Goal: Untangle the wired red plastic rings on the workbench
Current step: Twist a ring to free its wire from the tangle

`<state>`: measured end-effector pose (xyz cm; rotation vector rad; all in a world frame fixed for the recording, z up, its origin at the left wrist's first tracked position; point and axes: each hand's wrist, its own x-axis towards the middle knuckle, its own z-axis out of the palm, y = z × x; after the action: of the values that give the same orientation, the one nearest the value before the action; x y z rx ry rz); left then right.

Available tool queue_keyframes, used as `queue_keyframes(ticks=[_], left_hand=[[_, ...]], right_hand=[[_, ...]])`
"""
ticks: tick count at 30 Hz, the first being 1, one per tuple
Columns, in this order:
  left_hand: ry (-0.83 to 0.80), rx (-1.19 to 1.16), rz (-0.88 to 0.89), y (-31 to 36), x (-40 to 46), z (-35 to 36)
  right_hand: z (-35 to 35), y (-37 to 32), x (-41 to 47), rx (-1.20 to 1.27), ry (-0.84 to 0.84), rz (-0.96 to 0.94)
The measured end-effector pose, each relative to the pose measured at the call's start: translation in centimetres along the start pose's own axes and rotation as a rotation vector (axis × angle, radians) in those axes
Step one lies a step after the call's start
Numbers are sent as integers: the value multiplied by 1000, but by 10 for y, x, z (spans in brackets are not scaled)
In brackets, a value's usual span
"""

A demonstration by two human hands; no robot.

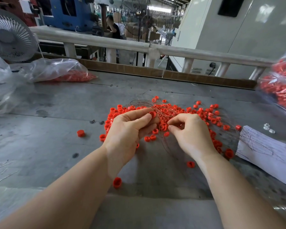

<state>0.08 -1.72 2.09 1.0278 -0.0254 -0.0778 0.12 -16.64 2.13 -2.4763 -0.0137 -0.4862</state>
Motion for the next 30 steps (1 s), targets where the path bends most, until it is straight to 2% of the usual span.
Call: queue_keyframes(ticks=[6, 15, 23, 30], left_hand=[[20, 1, 1, 1, 0, -1], [41, -18, -20, 2, 0, -1], [6, -27, -48, 2, 0, 2], [-7, -85, -74, 3, -1, 2]], right_hand=[[2, -3, 0, 95, -7, -33], [1, -12, -4, 335, -142, -60], [3, -11, -3, 384, -147, -193], [4, -9, -1, 448, -114, -178]])
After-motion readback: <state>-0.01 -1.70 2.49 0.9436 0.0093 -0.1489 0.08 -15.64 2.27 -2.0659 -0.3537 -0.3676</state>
